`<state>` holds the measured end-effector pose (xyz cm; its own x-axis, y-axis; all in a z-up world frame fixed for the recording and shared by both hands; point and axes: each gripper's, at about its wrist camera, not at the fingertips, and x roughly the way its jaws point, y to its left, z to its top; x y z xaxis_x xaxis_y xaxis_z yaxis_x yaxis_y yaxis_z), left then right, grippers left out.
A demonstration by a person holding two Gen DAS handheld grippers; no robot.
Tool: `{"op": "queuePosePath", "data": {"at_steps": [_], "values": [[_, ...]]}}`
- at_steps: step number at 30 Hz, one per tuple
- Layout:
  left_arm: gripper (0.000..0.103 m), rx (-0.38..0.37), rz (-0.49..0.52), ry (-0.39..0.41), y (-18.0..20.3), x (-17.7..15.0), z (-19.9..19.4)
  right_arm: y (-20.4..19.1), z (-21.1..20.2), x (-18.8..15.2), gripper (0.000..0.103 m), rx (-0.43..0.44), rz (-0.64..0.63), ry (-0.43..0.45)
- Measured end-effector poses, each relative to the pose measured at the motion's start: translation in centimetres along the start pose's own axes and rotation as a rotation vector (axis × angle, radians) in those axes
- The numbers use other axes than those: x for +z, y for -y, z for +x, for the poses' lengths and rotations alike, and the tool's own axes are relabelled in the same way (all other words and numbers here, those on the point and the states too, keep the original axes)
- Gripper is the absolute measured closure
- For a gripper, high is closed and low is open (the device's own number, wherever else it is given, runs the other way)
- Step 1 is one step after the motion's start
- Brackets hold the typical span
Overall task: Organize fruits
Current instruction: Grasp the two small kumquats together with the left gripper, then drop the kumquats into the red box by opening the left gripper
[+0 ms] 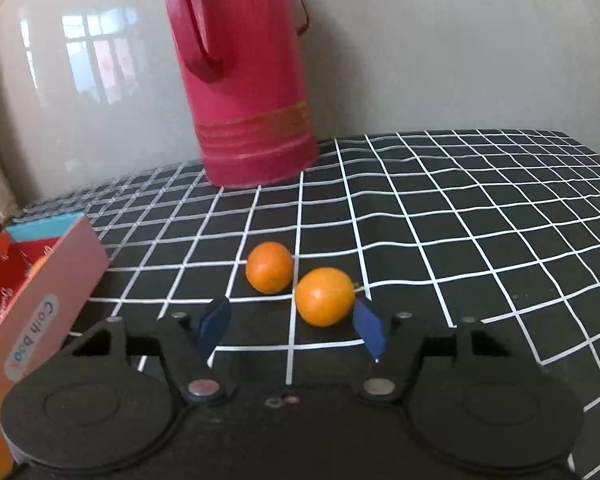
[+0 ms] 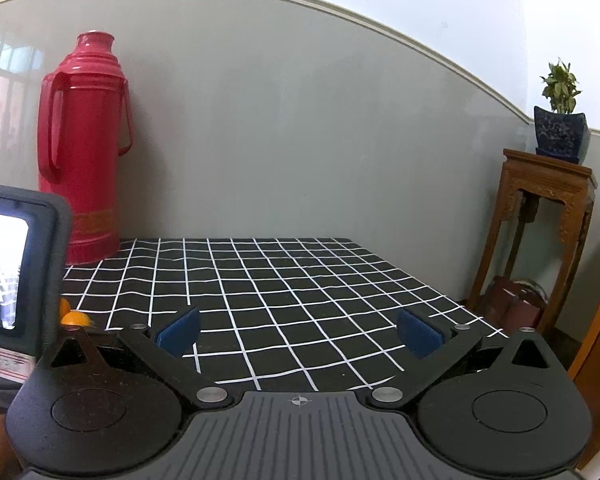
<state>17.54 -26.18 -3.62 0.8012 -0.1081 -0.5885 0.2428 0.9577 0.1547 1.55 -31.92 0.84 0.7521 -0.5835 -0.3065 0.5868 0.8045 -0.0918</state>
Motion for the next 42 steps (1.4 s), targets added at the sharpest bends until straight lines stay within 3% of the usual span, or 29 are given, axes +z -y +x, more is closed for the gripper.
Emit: {"op": "queuePosePath", "data": {"at_steps": [6, 9, 10, 13, 16, 18, 20, 21, 30, 34, 38, 42], "values": [[0.063, -0.032, -0.016, -0.028, -0.5, 0.6, 0.8, -0.7, 0.1, -0.4, 0.000, 0.007, -0.032, -0.005], [0.066, -0.036, -0.023, -0.032, -0.5, 0.8, 1.3, -0.8, 0.3, -0.7, 0.000, 0.003, -0.042, -0.011], [0.077, -0.039, -0.024, -0.033, -0.6, 0.9, 1.4, -0.8, 0.4, -0.8, 0.000, 0.005, -0.043, -0.015], [0.095, -0.047, -0.026, -0.032, -0.4, 1.0, 1.4, -0.9, 0.6, -1.0, 0.000, 0.005, -0.061, -0.021], [0.102, -0.049, -0.014, -0.025, 0.0, 0.9, 1.4, -1.1, 0.8, -1.3, 0.000, 0.007, -0.078, -0.030], [0.102, -0.045, -0.002, -0.023, 0.2, 0.9, 1.4, -1.1, 0.9, -1.5, 0.000, 0.009, -0.082, -0.037], [0.095, -0.032, -0.001, -0.021, 0.2, 0.9, 1.4, -0.9, 0.9, -1.6, 0.000, 0.013, -0.083, -0.041], [0.086, -0.028, -0.011, -0.021, 0.0, 1.0, 1.3, -0.9, 1.0, -1.6, 0.000, 0.013, -0.084, -0.042], [0.084, 0.009, -0.033, 0.015, -2.1, 1.1, 0.2, -0.6, 1.2, -1.6, 0.000, 0.002, -0.075, -0.041], [0.078, 0.028, -0.041, 0.022, -3.0, 1.6, 0.9, -0.6, 1.3, -1.6, 0.000, 0.006, -0.068, -0.049], [0.077, -0.003, -0.043, 0.028, -3.3, 2.0, 1.7, -1.0, 1.4, -1.6, 0.000, 0.014, -0.081, -0.047], [0.077, -0.063, -0.011, -0.029, -2.9, 1.8, 2.8, -1.1, 1.4, -1.6, 0.000, 0.022, -0.093, -0.044]]}}
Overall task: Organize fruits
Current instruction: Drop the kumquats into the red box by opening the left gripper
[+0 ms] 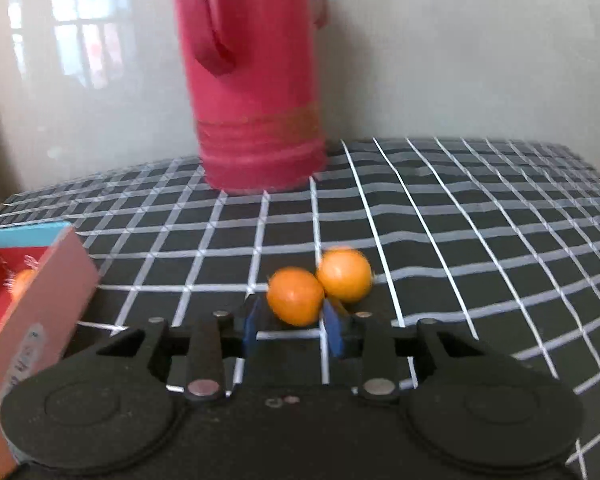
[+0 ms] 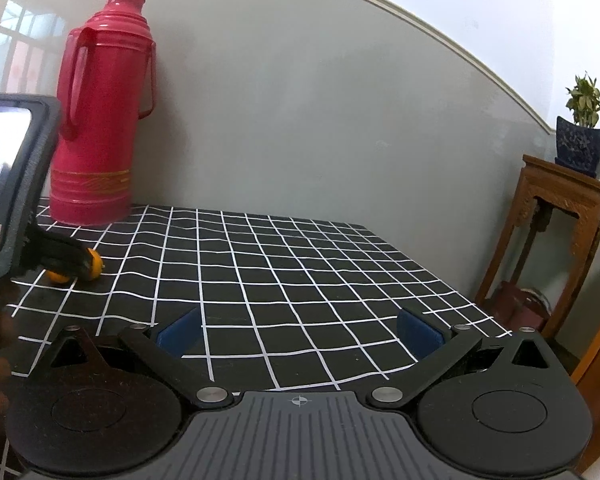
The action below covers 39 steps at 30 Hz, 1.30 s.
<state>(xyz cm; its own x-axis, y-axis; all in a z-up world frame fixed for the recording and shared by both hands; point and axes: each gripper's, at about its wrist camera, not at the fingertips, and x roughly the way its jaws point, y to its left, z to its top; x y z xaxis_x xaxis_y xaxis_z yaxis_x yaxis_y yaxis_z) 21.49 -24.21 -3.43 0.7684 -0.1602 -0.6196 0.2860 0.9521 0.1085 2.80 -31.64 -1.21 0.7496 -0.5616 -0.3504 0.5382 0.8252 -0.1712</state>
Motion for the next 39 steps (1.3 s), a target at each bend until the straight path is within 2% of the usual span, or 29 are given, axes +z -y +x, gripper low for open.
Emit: {"op": "queuePosePath", "data": {"at_steps": [3, 11, 14, 19, 22, 25, 28, 32, 39], "values": [[0.078, -0.008, 0.022, 0.008, 0.1, 0.0, 0.3, 0.1, 0.1, -0.2, 0.000, -0.004, -0.001, -0.003], [0.082, -0.023, 0.002, 0.007, -0.5, 0.6, 1.0, -0.3, 0.6, -0.5, 0.000, 0.006, -0.018, -0.022], [0.083, 0.012, -0.005, 0.037, -0.6, 0.4, 0.5, -0.5, 0.6, -0.6, 0.000, 0.013, -0.020, -0.022], [0.083, 0.093, -0.014, 0.133, -1.9, 0.3, -1.7, -0.8, 0.4, -0.2, 0.000, 0.023, -0.016, -0.006], [0.083, 0.146, -0.050, 0.176, -3.8, 0.3, -3.2, -0.9, 0.3, 0.2, 0.000, 0.041, 0.006, -0.006], [0.083, 0.173, -0.113, 0.181, -6.7, 0.3, -4.9, -1.5, -0.2, 0.7, 0.000, 0.068, 0.021, 0.003], [0.082, 0.188, -0.181, 0.152, -10.0, 0.4, -6.0, -2.4, -0.7, 1.1, 0.000, 0.097, 0.020, 0.013], [0.082, 0.247, -0.240, 0.110, -14.2, -0.2, -6.7, -4.2, -1.0, 1.5, 0.000, 0.142, 0.017, 0.019], [0.081, 0.298, -0.294, 0.043, -19.5, -2.2, -7.1, -8.2, -0.8, 2.2, 0.000, 0.230, 0.025, -0.010]]}}
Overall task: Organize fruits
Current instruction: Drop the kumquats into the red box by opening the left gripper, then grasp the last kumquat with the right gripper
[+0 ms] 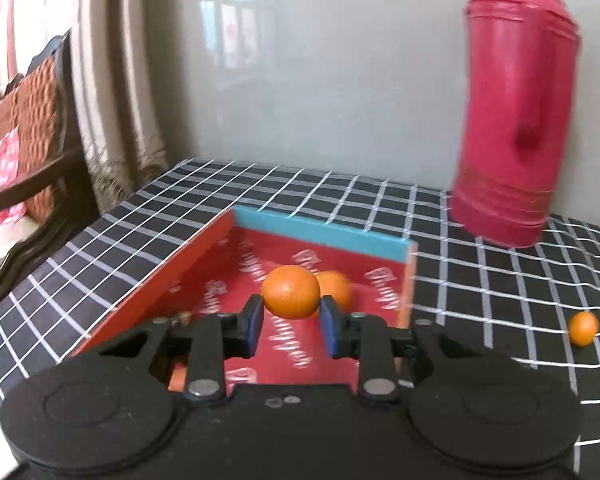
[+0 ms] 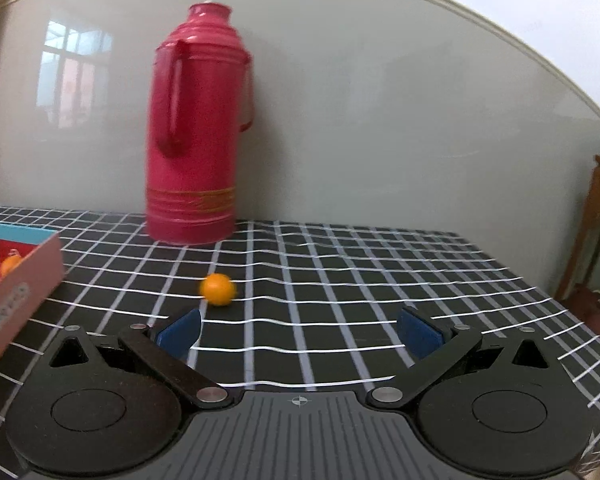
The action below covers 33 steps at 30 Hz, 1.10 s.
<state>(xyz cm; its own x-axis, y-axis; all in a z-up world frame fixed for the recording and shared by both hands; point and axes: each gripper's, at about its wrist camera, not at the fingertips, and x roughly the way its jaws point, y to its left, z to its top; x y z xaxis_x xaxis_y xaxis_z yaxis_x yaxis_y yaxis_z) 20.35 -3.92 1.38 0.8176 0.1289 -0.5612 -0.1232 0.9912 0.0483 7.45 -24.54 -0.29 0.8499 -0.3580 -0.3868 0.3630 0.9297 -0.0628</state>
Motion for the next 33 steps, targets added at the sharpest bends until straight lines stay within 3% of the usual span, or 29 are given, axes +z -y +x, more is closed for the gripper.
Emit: {"op": "queuePosePath", "data": {"at_steps": [6, 10, 19, 26, 28, 29, 30, 32, 33], "values": [[0.073, -0.008, -0.023, -0.046, -2.3, 0.0, 0.6, -2.8, 2.7, 0.8, 0.000, 0.057, 0.005, -0.065], [0.045, -0.003, -0.030, -0.031, -3.3, 0.1, 0.0, -3.9, 4.4, 1.3, 0.000, 0.066, -0.009, -0.087], [0.037, 0.036, -0.003, 0.074, -4.9, 0.3, -1.7, -2.9, 10.5, 2.9, 0.000, 0.098, 0.071, -0.148], [0.036, 0.045, -0.016, 0.077, -5.9, 0.5, -1.6, -3.3, 13.7, 3.6, 0.001, 0.083, 0.057, -0.171], [0.035, 0.046, -0.023, 0.074, -6.2, 0.6, -1.5, -3.5, 14.3, 3.5, 0.021, 0.080, 0.040, -0.180], [0.035, 0.049, -0.024, 0.075, -6.3, 0.6, -1.5, -3.5, 14.6, 3.3, 0.043, 0.089, 0.040, -0.196], [0.034, 0.052, -0.025, 0.076, -6.4, 0.6, -1.5, -3.4, 15.0, 3.2, 0.054, 0.109, 0.056, -0.223], [0.033, 0.057, -0.026, 0.078, -6.5, 0.6, -1.5, -3.3, 15.4, 2.8, 0.059, 0.107, 0.075, -0.247], [0.033, 0.058, -0.027, 0.079, -6.6, 0.5, -1.5, -3.4, 15.3, 2.8, 0.071, 0.099, 0.073, -0.244]]}}
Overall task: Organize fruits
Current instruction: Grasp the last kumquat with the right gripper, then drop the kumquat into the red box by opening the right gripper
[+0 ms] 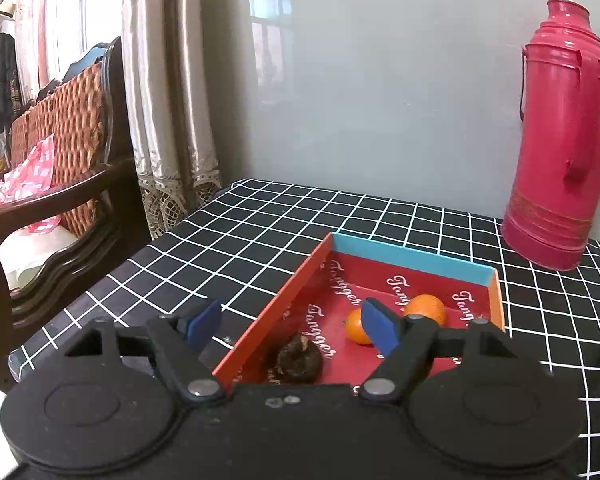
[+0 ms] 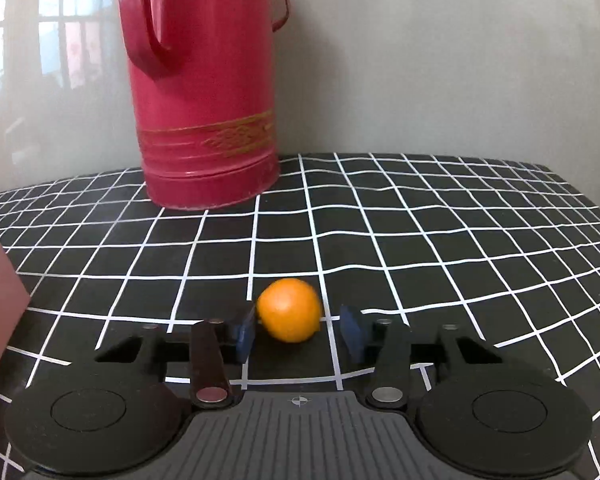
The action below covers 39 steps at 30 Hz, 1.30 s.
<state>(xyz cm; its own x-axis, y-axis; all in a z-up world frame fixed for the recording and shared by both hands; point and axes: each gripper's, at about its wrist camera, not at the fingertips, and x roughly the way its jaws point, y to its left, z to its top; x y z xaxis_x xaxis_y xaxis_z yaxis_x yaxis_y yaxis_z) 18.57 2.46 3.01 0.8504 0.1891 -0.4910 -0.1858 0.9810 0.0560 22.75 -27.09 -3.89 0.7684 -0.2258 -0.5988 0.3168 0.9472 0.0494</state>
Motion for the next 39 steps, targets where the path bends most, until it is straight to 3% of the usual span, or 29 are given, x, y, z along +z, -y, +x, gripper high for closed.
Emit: {"op": "queuePosePath", "data": {"at_steps": [8, 11, 20, 23, 26, 28, 29, 30, 35, 39], "values": [[0.032, 0.028, -0.042, -0.008, -1.8, 0.2, 0.0, -1.1, -1.6, -0.2, 0.071, 0.076, -0.024, 0.052], [0.031, 0.044, -0.064, -0.013, -2.9, 0.4, 0.1, -2.3, -3.5, -0.3, 0.071, 0.152, -0.038, 0.082], [0.027, 0.097, -0.090, -0.044, -6.2, 0.1, 0.1, -9.0, -9.8, -0.9, 0.071, 0.497, -0.141, 0.156], [0.025, 0.102, -0.086, -0.054, -7.0, -0.2, 0.0, -11.2, -10.8, -1.8, 0.071, 0.545, -0.190, 0.146], [0.025, 0.089, -0.079, -0.069, -7.4, -0.5, 0.0, -12.8, -10.9, -2.4, 0.071, 0.537, -0.246, 0.144], [0.024, 0.076, -0.075, -0.082, -7.5, -0.6, 0.1, -13.5, -11.4, -3.0, 0.049, 0.528, -0.261, 0.151], [0.024, 0.067, -0.075, -0.087, -7.5, -0.6, -0.1, -13.5, -11.7, -3.1, 0.024, 0.519, -0.261, 0.161], [0.024, 0.055, -0.078, -0.088, -7.5, -0.5, -0.2, -13.8, -12.3, -3.3, 0.016, 0.504, -0.252, 0.183], [0.017, -0.010, -0.062, -0.058, -6.5, -0.2, -2.7, -11.7, -14.9, -3.6, 0.016, 0.447, -0.217, 0.259], [0.013, -0.046, -0.032, -0.017, -5.2, -0.6, -6.4, -8.8, -17.8, -5.1, 0.007, 0.381, -0.167, 0.272]]}}
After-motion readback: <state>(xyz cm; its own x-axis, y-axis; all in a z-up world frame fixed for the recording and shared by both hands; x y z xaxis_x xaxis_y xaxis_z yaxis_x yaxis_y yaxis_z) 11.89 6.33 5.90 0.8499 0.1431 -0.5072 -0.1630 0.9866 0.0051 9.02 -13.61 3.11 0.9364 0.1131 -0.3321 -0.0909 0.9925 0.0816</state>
